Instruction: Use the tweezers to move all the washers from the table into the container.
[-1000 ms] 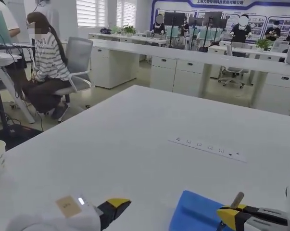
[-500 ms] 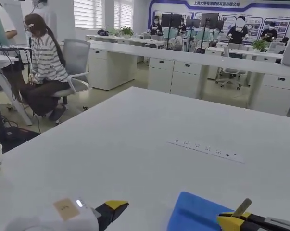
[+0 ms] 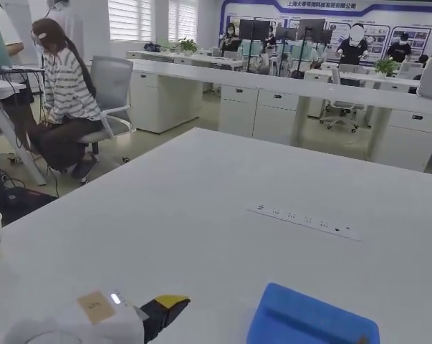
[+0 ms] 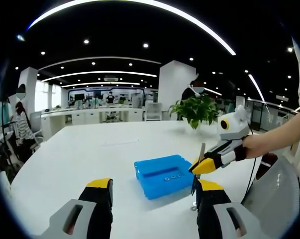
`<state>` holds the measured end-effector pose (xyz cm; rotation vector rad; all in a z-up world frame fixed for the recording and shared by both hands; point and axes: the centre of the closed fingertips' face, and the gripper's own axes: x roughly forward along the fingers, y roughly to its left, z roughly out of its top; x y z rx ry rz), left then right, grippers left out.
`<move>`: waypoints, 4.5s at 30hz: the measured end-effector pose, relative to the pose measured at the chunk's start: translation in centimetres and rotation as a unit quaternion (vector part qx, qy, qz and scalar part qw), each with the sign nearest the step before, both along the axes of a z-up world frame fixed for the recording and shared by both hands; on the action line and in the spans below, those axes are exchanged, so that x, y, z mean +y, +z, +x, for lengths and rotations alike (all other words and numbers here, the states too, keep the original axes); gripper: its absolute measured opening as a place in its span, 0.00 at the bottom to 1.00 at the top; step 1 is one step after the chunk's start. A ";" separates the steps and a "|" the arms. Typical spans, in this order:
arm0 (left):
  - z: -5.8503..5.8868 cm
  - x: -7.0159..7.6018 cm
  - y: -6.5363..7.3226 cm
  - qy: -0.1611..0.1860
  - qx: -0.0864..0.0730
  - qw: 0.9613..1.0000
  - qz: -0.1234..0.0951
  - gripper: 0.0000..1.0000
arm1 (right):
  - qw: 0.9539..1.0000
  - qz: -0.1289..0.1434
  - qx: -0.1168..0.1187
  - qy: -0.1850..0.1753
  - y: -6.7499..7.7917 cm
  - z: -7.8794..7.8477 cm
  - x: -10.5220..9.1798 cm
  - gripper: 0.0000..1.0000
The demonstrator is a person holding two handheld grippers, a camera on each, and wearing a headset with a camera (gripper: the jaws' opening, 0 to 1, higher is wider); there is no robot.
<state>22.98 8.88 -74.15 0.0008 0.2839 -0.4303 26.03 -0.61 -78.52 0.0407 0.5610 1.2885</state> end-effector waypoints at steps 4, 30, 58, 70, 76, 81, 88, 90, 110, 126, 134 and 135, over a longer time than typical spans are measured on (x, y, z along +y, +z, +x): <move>0.0 0.0 0.0 -0.001 0.000 1.000 0.000 0.68 | 1.000 -0.010 0.015 0.001 -1.2 -0.4 -0.4 0.03; 0.0 -0.1 -0.1 -0.003 0.002 1.000 0.001 0.68 | 0.998 -0.056 -0.008 0.032 -3.7 -1.7 -0.8 0.04; -0.1 -0.3 -0.2 -0.007 0.003 1.000 0.005 0.68 | 0.992 -0.093 -0.078 0.047 -3.3 -2.0 -0.4 0.02; -0.1 -0.2 -0.1 -0.007 0.002 1.000 0.003 0.68 | 0.998 -0.038 -0.053 0.022 0.4 -0.1 -0.1 0.02; -0.1 -0.2 -0.1 -0.005 0.000 1.000 0.002 0.68 | 0.999 0.001 -0.035 0.009 2.2 1.1 0.4 0.02; 0.0 0.0 0.1 0.000 -0.002 1.000 -0.001 0.68 | 0.999 0.031 -0.009 -0.006 3.2 2.4 0.6 0.02; 0.0 0.1 0.2 0.003 -0.005 1.000 -0.003 0.68 | 0.999 0.039 -0.007 -0.015 4.1 4.4 1.1 0.02; 0.0 0.1 0.2 0.003 -0.005 1.000 -0.004 0.68 | 0.999 0.035 -0.010 -0.014 4.0 4.9 1.4 0.02; 0.0 0.2 0.2 0.004 -0.006 1.000 -0.007 0.67 | 0.998 -0.039 0.017 -0.055 -0.7 9.8 2.1 0.02; 0.0 0.2 0.2 0.003 -0.005 1.000 -0.007 0.67 | 0.996 -0.063 0.022 -0.058 -3.0 11.0 2.8 0.02; 0.0 0.2 0.2 0.004 -0.005 1.000 -0.008 0.67 | 0.996 -0.075 0.016 -0.051 -3.6 10.6 3.0 0.02; 0.0 0.2 0.2 0.003 -0.005 1.000 -0.008 0.67 | 0.996 -0.074 0.014 -0.052 -3.6 10.7 3.0 0.03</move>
